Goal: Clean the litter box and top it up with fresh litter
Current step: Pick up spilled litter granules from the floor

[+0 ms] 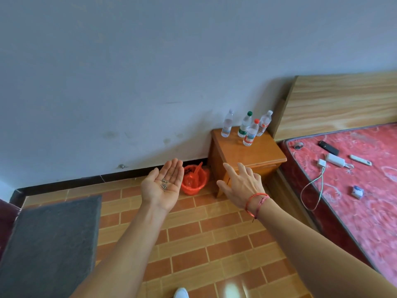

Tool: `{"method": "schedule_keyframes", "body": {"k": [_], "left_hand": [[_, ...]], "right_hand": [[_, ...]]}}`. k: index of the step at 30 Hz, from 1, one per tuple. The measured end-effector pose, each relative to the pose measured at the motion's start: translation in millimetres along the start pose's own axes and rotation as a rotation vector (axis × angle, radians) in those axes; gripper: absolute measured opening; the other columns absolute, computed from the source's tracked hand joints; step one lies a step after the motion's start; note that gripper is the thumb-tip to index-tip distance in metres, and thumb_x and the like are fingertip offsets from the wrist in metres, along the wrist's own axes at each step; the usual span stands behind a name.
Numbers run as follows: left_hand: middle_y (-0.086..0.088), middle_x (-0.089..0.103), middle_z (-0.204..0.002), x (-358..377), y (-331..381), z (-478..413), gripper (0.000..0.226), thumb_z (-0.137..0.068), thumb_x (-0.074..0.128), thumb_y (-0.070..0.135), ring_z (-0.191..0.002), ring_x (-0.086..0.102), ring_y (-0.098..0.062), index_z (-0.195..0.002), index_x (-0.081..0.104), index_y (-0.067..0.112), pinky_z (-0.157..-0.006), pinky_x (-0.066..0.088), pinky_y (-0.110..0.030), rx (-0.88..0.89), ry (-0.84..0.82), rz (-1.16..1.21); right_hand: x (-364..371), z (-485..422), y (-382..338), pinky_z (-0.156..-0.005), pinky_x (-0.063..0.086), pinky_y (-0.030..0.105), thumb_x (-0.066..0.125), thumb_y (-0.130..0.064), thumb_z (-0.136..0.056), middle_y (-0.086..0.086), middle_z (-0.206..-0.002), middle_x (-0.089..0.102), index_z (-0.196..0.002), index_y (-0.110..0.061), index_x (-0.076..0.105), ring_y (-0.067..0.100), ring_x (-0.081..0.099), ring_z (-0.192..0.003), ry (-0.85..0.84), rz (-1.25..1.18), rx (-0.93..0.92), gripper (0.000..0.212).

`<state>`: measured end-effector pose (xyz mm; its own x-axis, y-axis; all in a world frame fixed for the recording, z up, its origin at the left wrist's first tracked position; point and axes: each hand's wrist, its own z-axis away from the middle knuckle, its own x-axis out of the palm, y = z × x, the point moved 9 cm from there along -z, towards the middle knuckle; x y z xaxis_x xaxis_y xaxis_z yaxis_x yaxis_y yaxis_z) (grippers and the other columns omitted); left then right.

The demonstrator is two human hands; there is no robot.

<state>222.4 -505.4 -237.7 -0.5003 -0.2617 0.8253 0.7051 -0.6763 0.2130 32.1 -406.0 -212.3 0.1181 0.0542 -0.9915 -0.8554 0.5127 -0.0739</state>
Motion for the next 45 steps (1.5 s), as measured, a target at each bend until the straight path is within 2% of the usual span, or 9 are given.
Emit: {"method": "schedule_keyframes", "body": {"k": [6,15,18,22,24,29,33,39,45], "left_hand": [[-0.024,0.073,-0.104,25.0,-1.7,-63.1,0.039,-0.107,0.035,0.02,-0.111,0.066,-0.038,-0.109,0.063,-0.007,-0.096,0.053,-0.045,-0.019,0.022,-0.009],[-0.024,0.074,-0.101,56.9,-8.5,-185.5,0.037,-0.106,0.036,0.02,-0.105,0.069,-0.038,-0.107,0.062,-0.007,-0.092,0.054,-0.045,0.001,0.105,-0.029],[-0.023,0.074,-0.103,62.2,-12.7,-229.2,0.037,-0.106,0.037,0.02,-0.099,0.073,-0.037,-0.108,0.063,-0.006,-0.091,0.057,-0.045,0.022,0.159,-0.027],[-0.022,0.074,-0.105,60.1,-19.7,-279.4,0.037,-0.106,0.038,0.021,-0.103,0.072,-0.036,-0.107,0.064,-0.006,-0.092,0.055,-0.043,0.033,0.244,-0.038],[-0.021,0.074,-0.105,55.4,-20.9,-302.1,0.037,-0.106,0.038,0.021,-0.097,0.074,-0.035,-0.106,0.064,-0.005,-0.091,0.055,-0.043,0.041,0.279,-0.044],[-0.022,0.075,-0.104,33.2,-24.9,-347.5,0.039,-0.106,0.038,0.022,-0.091,0.075,-0.035,-0.105,0.065,-0.006,-0.089,0.054,-0.043,0.034,0.368,-0.036],[-0.022,0.074,-0.109,17.1,-29.5,-379.4,0.04,-0.107,0.037,0.022,-0.097,0.074,-0.034,-0.105,0.065,-0.006,-0.093,0.054,-0.043,0.009,0.398,-0.064],[-0.022,0.073,-0.11,1.1,-32.4,-410.7,0.04,-0.106,0.038,0.024,-0.101,0.073,-0.034,-0.106,0.066,-0.005,-0.091,0.058,-0.044,-0.071,0.388,-0.114],[-0.022,0.072,-0.102,-45.7,-23.0,-454.8,0.043,-0.106,0.037,0.025,-0.094,0.073,-0.033,-0.098,0.068,-0.005,-0.092,0.057,-0.041,-0.118,0.437,-0.126]], "right_hand": [[0.7,-63.6,7.5,-0.102,0.036,0.05,0.032,-0.063,-0.093,0.012,-0.148,0.035,-0.149,-0.033,0.023,0.034,0.039,-0.129,-0.012,-0.025,0.002,0.064],[24.3,-201.3,37.2,-0.103,0.036,0.049,0.032,-0.062,-0.093,0.011,-0.146,0.036,-0.149,-0.032,0.025,0.033,0.04,-0.128,-0.049,-0.039,-0.044,0.064],[45.1,-252.8,47.7,-0.102,0.036,0.049,0.031,-0.063,-0.093,0.011,-0.146,0.036,-0.149,-0.031,0.024,0.032,0.041,-0.128,-0.115,-0.043,-0.074,0.065],[81.1,-306.8,56.9,-0.103,0.035,0.047,0.029,-0.063,-0.093,0.011,-0.143,0.039,-0.15,-0.03,0.024,0.031,0.043,-0.125,-0.205,-0.029,-0.113,0.065],[96.7,-328.8,60.5,-0.103,0.035,0.046,0.029,-0.063,-0.093,0.011,-0.141,0.041,-0.15,-0.03,0.024,0.031,0.043,-0.124,-0.229,-0.029,-0.125,0.065],[137.7,-362.0,62.7,-0.102,0.035,0.047,0.032,-0.062,-0.093,0.011,-0.14,0.041,-0.148,-0.031,0.029,0.03,0.043,-0.125,-0.303,-0.055,-0.137,0.064],[158.6,-379.5,65.2,-0.102,0.035,0.047,0.033,-0.061,-0.094,0.011,-0.14,0.04,-0.148,-0.03,0.028,0.031,0.042,-0.125,-0.336,-0.053,-0.123,0.063],[176.5,-394.7,62.4,-0.102,0.033,0.046,0.035,-0.059,-0.094,0.011,-0.147,0.034,-0.148,-0.03,0.029,0.03,0.037,-0.13,-0.333,-0.069,-0.076,0.061],[223.2,-418.4,40.8,-0.104,0.034,0.048,0.038,-0.059,-0.094,0.014,-0.152,0.031,-0.147,-0.029,0.032,0.031,0.035,-0.135,-0.325,-0.077,-0.061,0.062]]}}
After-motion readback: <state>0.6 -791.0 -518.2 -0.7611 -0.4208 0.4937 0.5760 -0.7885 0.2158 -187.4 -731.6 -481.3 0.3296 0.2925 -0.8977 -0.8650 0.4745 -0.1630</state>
